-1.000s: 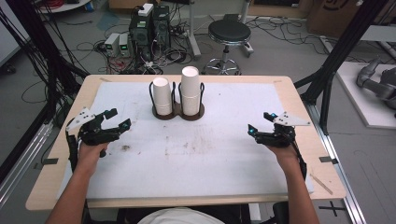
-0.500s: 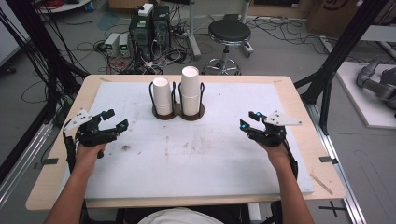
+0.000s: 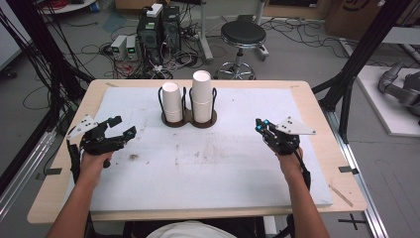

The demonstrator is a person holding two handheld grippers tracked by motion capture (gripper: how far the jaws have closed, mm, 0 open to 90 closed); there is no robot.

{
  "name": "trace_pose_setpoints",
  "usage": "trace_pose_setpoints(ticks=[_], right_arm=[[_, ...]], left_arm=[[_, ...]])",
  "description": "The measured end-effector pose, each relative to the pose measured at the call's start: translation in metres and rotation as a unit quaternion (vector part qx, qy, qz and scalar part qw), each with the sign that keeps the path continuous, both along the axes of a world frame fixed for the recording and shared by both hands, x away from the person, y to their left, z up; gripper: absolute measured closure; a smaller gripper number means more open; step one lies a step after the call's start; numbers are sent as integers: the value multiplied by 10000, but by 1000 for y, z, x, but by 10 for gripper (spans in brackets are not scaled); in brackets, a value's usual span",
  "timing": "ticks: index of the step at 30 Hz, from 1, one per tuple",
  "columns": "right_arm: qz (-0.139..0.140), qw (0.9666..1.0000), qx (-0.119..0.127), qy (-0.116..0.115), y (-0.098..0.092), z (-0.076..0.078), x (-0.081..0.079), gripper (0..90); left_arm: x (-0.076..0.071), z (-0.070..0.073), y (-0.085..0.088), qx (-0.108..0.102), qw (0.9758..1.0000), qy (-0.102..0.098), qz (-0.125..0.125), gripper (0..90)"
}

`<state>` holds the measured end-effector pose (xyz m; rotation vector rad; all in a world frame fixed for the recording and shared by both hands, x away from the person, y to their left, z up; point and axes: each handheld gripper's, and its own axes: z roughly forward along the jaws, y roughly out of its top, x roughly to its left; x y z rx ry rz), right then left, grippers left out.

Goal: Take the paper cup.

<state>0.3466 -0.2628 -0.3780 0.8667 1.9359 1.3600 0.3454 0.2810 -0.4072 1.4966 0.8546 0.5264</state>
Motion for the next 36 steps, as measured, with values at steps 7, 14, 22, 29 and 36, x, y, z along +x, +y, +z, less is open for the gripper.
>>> trace_pose_setpoints(ticks=[7,14,22,29,36], right_arm=[[105,9998,104,143,11,5,6,900],[288,9991,234,185,22,13,10,900],[502,9983,211,213,50,18,23,900],[798,9960,317,256,82,20,37,900],[992,9940,316,338,104,19,50,900]], left_arm=[[0,-1,0,-8,10000,24,-21,189],[1,-1,-2,-56,10000,24,-26,189],[1,-1,-1,-74,10000,2,6,189],[1,0,1,-83,10000,-6,37,189],[1,0,3,-88,9999,-12,55,189]])
